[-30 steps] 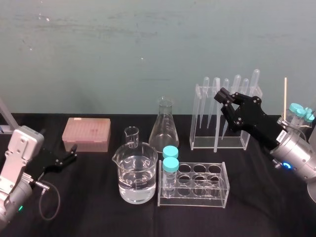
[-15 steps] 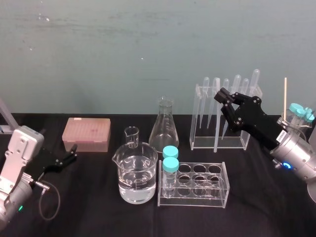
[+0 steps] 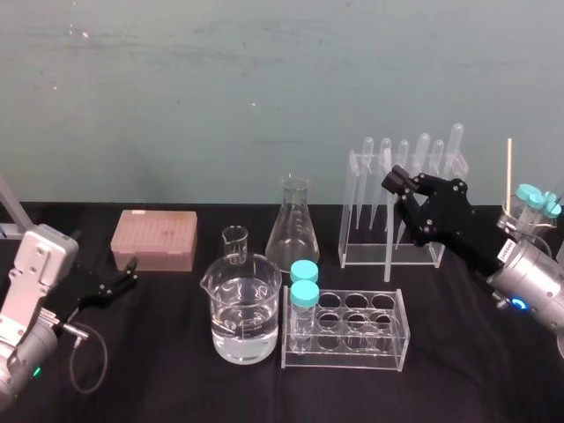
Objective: Pick up the stirring rod with one hand, then place it down.
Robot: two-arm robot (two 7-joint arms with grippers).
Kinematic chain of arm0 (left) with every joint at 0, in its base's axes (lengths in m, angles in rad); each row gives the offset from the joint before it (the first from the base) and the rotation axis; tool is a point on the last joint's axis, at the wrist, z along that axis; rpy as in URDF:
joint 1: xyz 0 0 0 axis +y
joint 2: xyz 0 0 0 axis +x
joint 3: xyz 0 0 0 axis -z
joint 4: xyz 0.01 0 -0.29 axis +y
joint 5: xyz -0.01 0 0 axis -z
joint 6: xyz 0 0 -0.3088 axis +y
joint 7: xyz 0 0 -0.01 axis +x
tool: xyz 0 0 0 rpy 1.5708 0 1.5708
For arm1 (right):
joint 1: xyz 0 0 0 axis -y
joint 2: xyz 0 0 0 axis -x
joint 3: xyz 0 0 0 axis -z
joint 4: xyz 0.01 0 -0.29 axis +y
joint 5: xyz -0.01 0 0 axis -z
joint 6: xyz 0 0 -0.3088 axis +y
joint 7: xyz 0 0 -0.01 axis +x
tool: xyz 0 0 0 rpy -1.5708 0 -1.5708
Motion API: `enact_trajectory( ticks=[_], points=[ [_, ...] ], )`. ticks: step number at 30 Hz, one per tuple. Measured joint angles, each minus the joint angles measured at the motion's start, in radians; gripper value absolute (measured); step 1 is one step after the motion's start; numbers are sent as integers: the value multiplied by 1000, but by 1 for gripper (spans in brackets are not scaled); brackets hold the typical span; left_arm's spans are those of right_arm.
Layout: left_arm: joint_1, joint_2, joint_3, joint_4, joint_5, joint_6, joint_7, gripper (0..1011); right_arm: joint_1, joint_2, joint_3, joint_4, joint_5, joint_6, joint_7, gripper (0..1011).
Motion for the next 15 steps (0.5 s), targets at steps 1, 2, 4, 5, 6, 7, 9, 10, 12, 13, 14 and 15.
enact_trajectory(
  ticks=[1,2,4,5,6,7,9,10,12,13,14,15],
  points=[
    [0,0,0,0,0,0,0,1000,-5,3,0,-5,-1,3,0,61],
    [0,0,0,0,0,0,0,1000,-7,4,0,-7,-1,3,0,61],
    [0,0,0,0,0,0,0,1000,-11,7,0,-10,-2,6,0,61],
    [0,0,0,0,0,0,0,1000,-12,7,-1,-10,-2,7,0,61],
    [0,0,0,0,0,0,0,1000,-13,7,-1,-10,-2,8,1,61],
    [0,0,0,0,0,0,0,1000,-13,8,-2,-9,-2,9,2,61],
    [0,0,0,0,0,0,0,1000,-13,8,-5,-4,-2,12,5,61],
    [0,0,0,0,0,0,0,1000,-13,8,-6,-1,-2,13,7,61],
    [0,0,0,0,0,0,0,1000,-12,7,-10,7,-2,14,11,61],
    [0,0,0,0,0,0,0,1000,-11,7,-11,11,-2,14,12,61],
    [0,0,0,0,0,0,0,1000,-8,5,-14,20,-2,16,15,61],
    [0,0,0,0,0,0,0,1000,-8,5,-14,20,-2,16,15,61]
  ],
)
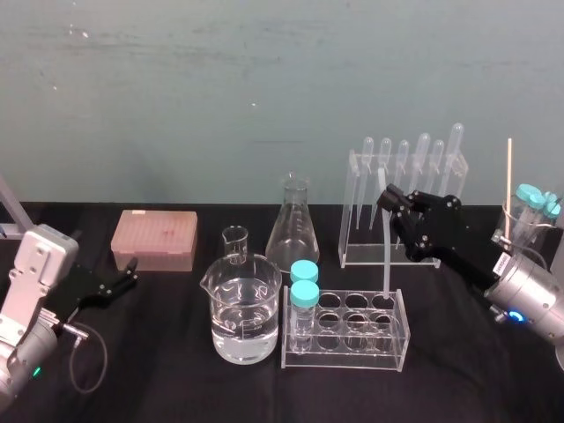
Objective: Pick up the stirring rod with one hand, then place it down.
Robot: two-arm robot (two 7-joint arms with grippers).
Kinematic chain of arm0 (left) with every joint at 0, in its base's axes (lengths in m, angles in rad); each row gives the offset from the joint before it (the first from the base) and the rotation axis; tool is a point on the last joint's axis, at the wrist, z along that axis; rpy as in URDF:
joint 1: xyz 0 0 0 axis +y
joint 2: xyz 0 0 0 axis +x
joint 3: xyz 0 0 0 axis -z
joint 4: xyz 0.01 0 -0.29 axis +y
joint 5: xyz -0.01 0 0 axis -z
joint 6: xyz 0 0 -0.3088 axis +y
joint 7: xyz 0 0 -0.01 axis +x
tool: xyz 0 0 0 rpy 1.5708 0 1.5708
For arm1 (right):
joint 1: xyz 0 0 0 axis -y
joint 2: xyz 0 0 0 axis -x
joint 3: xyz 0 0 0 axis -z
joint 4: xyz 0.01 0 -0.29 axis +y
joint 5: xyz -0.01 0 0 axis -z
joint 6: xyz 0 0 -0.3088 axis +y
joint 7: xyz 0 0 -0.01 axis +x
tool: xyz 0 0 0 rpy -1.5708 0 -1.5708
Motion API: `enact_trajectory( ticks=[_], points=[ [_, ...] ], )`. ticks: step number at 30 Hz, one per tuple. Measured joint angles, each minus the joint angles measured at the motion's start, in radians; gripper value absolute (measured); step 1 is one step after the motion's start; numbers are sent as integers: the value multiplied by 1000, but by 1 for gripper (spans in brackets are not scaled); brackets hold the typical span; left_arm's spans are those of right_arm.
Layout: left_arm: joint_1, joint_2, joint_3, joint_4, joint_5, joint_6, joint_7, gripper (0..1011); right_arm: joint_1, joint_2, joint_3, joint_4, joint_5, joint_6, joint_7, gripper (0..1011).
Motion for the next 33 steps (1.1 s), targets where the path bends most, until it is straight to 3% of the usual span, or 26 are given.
enact_trajectory(
  ticks=[22,33],
  points=[
    [0,0,0,0,0,0,0,1000,84,-38,-64,173,-18,6,78,61],
    [0,0,0,0,0,0,0,1000,111,-44,-84,218,-41,28,77,61]
  ],
)
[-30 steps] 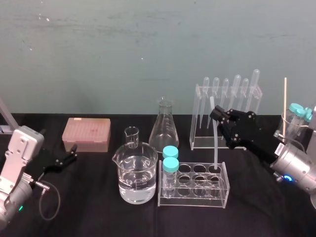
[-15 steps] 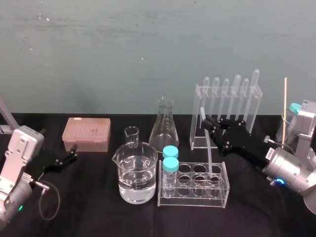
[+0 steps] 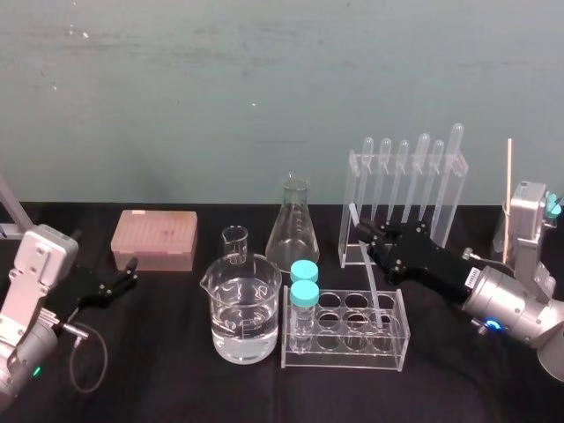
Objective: Pick up the stirring rod with one hand, then place it down.
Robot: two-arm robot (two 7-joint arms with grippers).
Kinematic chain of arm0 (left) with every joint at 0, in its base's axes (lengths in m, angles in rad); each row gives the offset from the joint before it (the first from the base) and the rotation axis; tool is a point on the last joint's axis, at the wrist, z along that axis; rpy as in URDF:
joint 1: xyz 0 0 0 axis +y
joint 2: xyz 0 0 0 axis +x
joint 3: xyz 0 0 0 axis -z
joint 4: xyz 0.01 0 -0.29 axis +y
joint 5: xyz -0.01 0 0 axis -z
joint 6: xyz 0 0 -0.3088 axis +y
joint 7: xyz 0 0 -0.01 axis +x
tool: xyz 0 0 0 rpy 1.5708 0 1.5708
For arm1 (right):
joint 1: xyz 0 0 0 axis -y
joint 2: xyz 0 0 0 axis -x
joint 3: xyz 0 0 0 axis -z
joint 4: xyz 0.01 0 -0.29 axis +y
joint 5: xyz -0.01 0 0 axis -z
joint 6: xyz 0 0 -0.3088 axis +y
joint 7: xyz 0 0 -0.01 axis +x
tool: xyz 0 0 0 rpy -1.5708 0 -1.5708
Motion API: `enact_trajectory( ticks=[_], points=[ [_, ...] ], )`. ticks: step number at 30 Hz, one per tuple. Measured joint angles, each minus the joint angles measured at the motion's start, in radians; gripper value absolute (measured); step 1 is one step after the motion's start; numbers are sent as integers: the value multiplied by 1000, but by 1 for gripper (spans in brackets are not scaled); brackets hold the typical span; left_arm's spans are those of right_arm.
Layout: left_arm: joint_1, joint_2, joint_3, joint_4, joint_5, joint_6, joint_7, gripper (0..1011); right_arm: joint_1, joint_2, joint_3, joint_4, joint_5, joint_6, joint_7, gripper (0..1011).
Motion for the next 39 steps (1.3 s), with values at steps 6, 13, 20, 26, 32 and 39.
enact_trajectory(
  ticks=[6,13,20,26,32,39],
  points=[
    [0,0,0,0,0,0,0,1000,5,0,-4,6,-5,10,-5,61],
    [0,0,0,0,0,0,0,1000,4,0,-3,5,-4,8,-6,61],
    [0,0,0,0,0,0,0,1000,3,0,-2,4,-3,6,-6,61],
    [0,0,0,0,0,0,0,1000,2,0,-1,3,-3,5,-6,61],
    [0,0,0,0,0,0,0,1000,2,0,-1,3,-2,4,-6,213],
    [0,0,0,0,0,0,0,1000,2,0,-1,3,-1,3,-6,421]
  ],
)
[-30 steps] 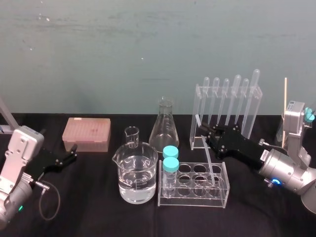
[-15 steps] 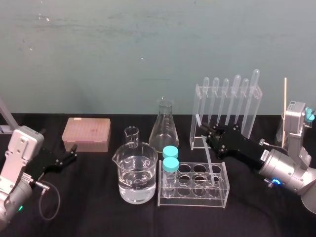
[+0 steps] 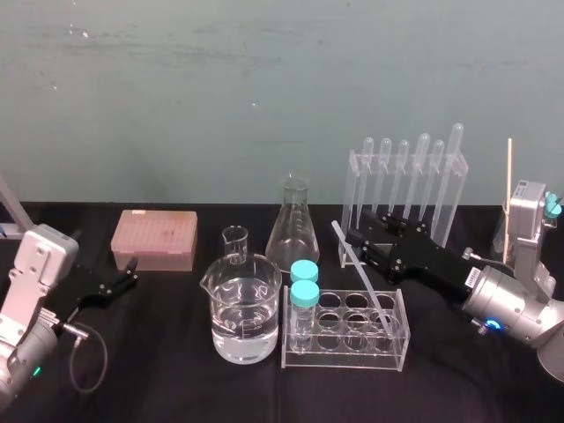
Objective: Pick up the stirring rod with one hand, then place it down.
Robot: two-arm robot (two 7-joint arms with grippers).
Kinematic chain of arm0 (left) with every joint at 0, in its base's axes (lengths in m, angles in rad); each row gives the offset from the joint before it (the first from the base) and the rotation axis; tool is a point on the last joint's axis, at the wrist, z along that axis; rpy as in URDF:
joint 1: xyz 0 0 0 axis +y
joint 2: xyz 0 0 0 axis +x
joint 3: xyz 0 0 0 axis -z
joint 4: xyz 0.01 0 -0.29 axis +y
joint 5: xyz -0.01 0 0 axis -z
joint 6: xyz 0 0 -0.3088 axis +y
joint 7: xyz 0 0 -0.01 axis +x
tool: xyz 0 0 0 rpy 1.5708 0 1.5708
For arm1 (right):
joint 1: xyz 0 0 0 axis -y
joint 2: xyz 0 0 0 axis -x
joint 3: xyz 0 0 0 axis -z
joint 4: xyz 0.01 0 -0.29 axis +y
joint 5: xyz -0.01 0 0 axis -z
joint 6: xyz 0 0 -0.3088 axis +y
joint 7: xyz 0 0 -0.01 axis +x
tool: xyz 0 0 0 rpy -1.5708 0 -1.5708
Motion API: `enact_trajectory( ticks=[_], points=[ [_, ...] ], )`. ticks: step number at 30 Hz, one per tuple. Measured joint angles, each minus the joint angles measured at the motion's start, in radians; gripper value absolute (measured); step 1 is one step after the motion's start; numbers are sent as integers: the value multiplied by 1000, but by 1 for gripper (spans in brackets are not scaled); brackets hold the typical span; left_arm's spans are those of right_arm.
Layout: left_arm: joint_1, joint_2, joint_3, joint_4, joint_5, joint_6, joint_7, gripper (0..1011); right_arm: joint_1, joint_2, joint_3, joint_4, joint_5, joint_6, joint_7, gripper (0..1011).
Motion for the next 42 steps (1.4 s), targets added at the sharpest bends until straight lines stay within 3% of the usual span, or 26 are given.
enact_trajectory(
  ticks=[16,21,30,31,34,37,42],
  points=[
    [0,0,0,0,0,0,0,1000,0,0,0,0,0,0,0,928],
    [0,0,0,0,0,0,0,1000,-6,1,6,-16,-4,-7,-19,1002],
    [0,0,0,0,0,0,0,1000,-71,3,92,-136,-39,0,-240,1002],
    [0,0,0,0,0,0,0,1000,-81,5,103,-150,-56,22,-293,1002],
    [0,0,0,0,0,0,0,1000,-96,10,119,-169,-84,66,-368,1002],
    [0,0,0,0,0,0,0,1000,-120,20,134,-196,-127,155,-477,1002],
    [0,0,0,0,0,0,0,1000,-142,34,139,-217,-167,254,-549,1002]
  ],
)
